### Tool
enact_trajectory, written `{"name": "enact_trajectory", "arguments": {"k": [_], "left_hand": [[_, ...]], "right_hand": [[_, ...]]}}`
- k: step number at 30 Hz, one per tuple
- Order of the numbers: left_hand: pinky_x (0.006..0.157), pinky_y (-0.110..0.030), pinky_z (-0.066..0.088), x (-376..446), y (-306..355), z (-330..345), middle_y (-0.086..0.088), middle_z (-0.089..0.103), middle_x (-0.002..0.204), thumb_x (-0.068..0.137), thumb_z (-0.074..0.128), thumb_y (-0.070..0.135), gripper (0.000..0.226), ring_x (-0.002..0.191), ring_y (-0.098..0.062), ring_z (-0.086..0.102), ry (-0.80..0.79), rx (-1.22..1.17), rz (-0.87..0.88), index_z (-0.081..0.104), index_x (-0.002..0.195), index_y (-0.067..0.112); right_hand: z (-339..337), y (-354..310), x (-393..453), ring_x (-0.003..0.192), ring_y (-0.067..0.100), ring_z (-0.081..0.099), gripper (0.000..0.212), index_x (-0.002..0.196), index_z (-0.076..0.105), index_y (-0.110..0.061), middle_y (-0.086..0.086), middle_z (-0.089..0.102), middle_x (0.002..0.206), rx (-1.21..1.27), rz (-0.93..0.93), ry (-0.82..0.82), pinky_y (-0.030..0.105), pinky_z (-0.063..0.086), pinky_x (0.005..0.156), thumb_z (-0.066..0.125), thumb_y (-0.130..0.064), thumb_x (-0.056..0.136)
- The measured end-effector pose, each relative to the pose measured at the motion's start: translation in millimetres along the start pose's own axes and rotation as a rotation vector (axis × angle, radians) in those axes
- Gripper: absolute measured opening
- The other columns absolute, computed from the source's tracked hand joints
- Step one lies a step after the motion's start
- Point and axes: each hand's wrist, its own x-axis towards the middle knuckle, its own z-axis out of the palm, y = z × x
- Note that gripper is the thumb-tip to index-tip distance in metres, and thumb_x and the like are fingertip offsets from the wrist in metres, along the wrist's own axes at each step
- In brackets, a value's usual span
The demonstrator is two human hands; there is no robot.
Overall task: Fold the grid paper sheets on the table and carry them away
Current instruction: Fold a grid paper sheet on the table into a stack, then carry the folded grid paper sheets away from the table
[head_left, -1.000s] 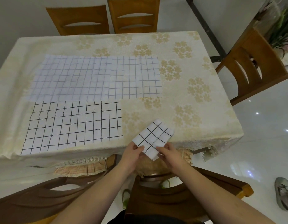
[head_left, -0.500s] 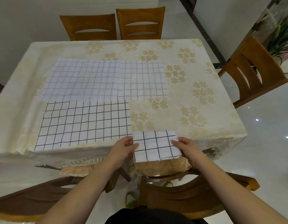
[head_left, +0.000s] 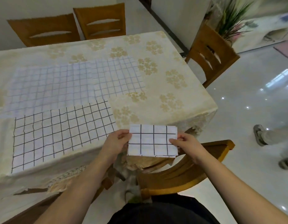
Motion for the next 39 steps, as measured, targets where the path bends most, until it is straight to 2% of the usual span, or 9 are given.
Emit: {"name": "enact_trajectory", "arguments": {"k": [5, 10, 12, 17, 20, 25, 32, 35, 39], "left_hand": [[0.073, -0.027, 0.054, 4, 14, 30, -0.002, 0.069, 0.104, 0.094, 0.062, 0.022, 0.012, 0.093, -0.018, 0.068, -0.136, 0.154, 0.048, 0.066, 0.105, 0.023], [0.069, -0.036, 0.055, 2, 29, 76, 0.001, 0.069, 0.092, 0.095, 0.060, 0.024, 0.009, 0.089, -0.020, 0.068, -0.225, 0.198, 0.039, 0.064, 0.103, 0.026], [0.078, -0.044, 0.058, 0, 33, 97, -0.004, 0.070, 0.100, 0.095, 0.060, 0.024, 0.014, 0.094, -0.024, 0.069, -0.258, 0.206, 0.028, 0.063, 0.108, 0.022], [0.076, -0.037, 0.058, -10, 44, 166, -0.011, 0.069, 0.111, 0.089, 0.066, 0.012, 0.032, 0.099, -0.026, 0.068, -0.397, 0.194, -0.018, 0.060, 0.120, 0.012], [0.080, -0.038, 0.057, -18, 43, 216, -0.016, 0.069, 0.112, 0.087, 0.067, 0.008, 0.034, 0.098, -0.027, 0.068, -0.423, 0.239, -0.024, 0.060, 0.121, 0.009], [0.065, -0.024, 0.056, -34, 36, 300, -0.020, 0.068, 0.104, 0.087, 0.066, 0.005, 0.029, 0.089, -0.024, 0.066, -0.435, 0.265, -0.033, 0.061, 0.116, 0.002], [0.051, -0.021, 0.050, -58, 27, 386, -0.016, 0.066, 0.087, 0.089, 0.063, 0.001, 0.017, 0.057, -0.014, 0.059, -0.431, 0.247, -0.080, 0.064, 0.106, 0.000], [0.056, -0.028, 0.047, -60, 26, 410, -0.009, 0.068, 0.077, 0.089, 0.063, 0.002, 0.008, 0.058, -0.016, 0.059, -0.437, 0.261, -0.078, 0.066, 0.094, 0.008], [0.053, -0.020, 0.052, -58, 32, 437, -0.008, 0.066, 0.081, 0.091, 0.060, 0.001, 0.009, 0.060, -0.011, 0.063, -0.463, 0.257, -0.078, 0.063, 0.096, 0.008]], "right_hand": [[-29, 12, -24, 0.088, 0.030, 0.072, 0.018, 0.103, 0.066, -0.009, 0.010, 0.075, 0.093, 0.045, 0.019, 0.112, 0.048, 0.057, 0.084, 0.069, -0.016, 0.088], [-66, 29, -43, 0.090, 0.027, 0.072, 0.022, 0.102, 0.069, -0.010, 0.009, 0.075, 0.096, 0.144, 0.020, 0.223, 0.048, 0.056, 0.087, 0.063, -0.028, 0.091], [-82, 37, -50, 0.089, 0.027, 0.072, 0.019, 0.100, 0.069, -0.009, 0.010, 0.075, 0.094, 0.198, 0.022, 0.266, 0.046, 0.057, 0.086, 0.063, -0.026, 0.092], [-137, 69, -71, 0.087, 0.032, 0.068, 0.023, 0.104, 0.062, 0.006, 0.023, 0.070, 0.098, 0.348, 0.025, 0.383, 0.043, 0.057, 0.079, 0.063, -0.014, 0.092], [-177, 94, -93, 0.076, 0.023, 0.064, 0.007, 0.091, 0.064, -0.003, 0.012, 0.068, 0.082, 0.428, 0.021, 0.414, 0.028, 0.056, 0.064, 0.063, -0.010, 0.091], [-245, 133, -127, 0.066, 0.012, 0.067, 0.004, 0.088, 0.065, -0.008, 0.001, 0.072, 0.075, 0.504, 0.008, 0.445, 0.022, 0.052, 0.058, 0.063, -0.010, 0.091], [-313, 163, -158, 0.066, 0.013, 0.065, 0.004, 0.090, 0.065, -0.007, 0.004, 0.070, 0.078, 0.557, 0.000, 0.494, 0.022, 0.052, 0.058, 0.062, -0.010, 0.091], [-333, 166, -164, 0.063, 0.011, 0.063, 0.004, 0.088, 0.064, -0.007, 0.005, 0.068, 0.076, 0.563, -0.002, 0.517, 0.021, 0.050, 0.056, 0.063, -0.009, 0.091], [-354, 172, -166, 0.070, 0.016, 0.065, 0.007, 0.092, 0.065, -0.006, 0.007, 0.069, 0.082, 0.576, 0.001, 0.553, 0.025, 0.051, 0.062, 0.064, -0.012, 0.090]]}}
